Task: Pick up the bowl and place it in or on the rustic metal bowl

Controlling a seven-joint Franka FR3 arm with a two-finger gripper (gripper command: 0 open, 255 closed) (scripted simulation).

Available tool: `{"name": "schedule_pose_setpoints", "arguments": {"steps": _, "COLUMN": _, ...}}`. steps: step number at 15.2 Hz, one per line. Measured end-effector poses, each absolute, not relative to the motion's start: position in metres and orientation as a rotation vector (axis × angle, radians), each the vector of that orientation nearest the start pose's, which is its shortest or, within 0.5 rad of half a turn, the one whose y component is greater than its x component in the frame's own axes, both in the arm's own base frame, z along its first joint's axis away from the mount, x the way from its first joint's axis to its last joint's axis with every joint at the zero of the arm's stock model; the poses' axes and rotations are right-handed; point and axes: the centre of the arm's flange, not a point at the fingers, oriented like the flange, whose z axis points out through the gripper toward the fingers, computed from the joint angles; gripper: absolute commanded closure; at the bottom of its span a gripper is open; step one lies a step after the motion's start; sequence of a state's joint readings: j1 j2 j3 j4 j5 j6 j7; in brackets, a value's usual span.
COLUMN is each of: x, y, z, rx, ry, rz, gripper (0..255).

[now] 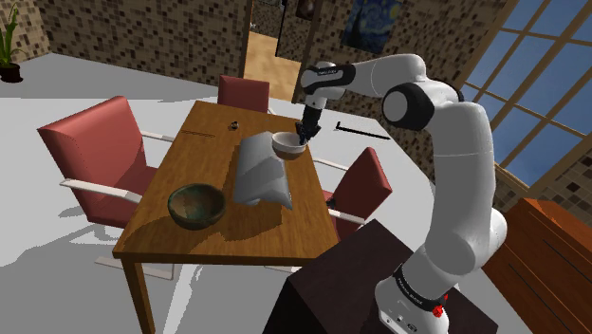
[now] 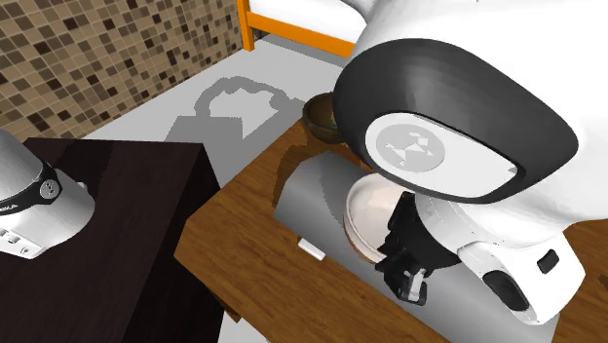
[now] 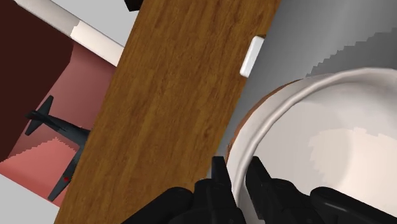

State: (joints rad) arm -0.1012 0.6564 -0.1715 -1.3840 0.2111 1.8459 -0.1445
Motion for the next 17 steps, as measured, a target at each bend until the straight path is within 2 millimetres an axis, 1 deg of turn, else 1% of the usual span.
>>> {"name": "schedule_pose_setpoints", "arguments": {"steps": 4, "x": 0.677, "y": -0.101, "z": 0.319, "rx": -2.994, "ry": 0.268, "rz": 0.242, "gripper": 255}}
{"name": "schedule_pose_setpoints", "arguments": {"steps": 5, "x": 0.678, "y": -0.088, "z": 0.319, "rx": -2.994, "ry": 0.268, "rz": 0.242, "gripper": 255}}
{"name": "schedule_pose_setpoints", "arguments": {"steps": 7, "x": 0.671, "y": -0.059, "z": 0.32, "rx": -2.994, "ry": 0.268, "rz": 0.243, "gripper": 255}}
{"name": "schedule_pose_setpoints", "arguments": {"steps": 8, "x": 0.669, "y": -0.049, "z": 0.32, "rx": -2.994, "ry": 0.268, "rz": 0.243, "gripper": 255}}
{"name": "schedule_pose_setpoints", "arguments": {"steps": 13, "x": 0.657, "y": 0.016, "z": 0.324, "rx": -2.994, "ry": 0.268, "rz": 0.243, "gripper": 255}}
{"name": "schedule_pose_setpoints", "arguments": {"steps": 15, "x": 0.654, "y": 0.04, "z": 0.322, "rx": -2.994, "ry": 0.268, "rz": 0.243, "gripper": 255}}
{"name": "schedule_pose_setpoints", "arguments": {"steps": 17, "x": 0.653, "y": 0.071, "z": 0.323, "rx": -2.994, "ry": 0.268, "rz": 0.243, "gripper": 255}}
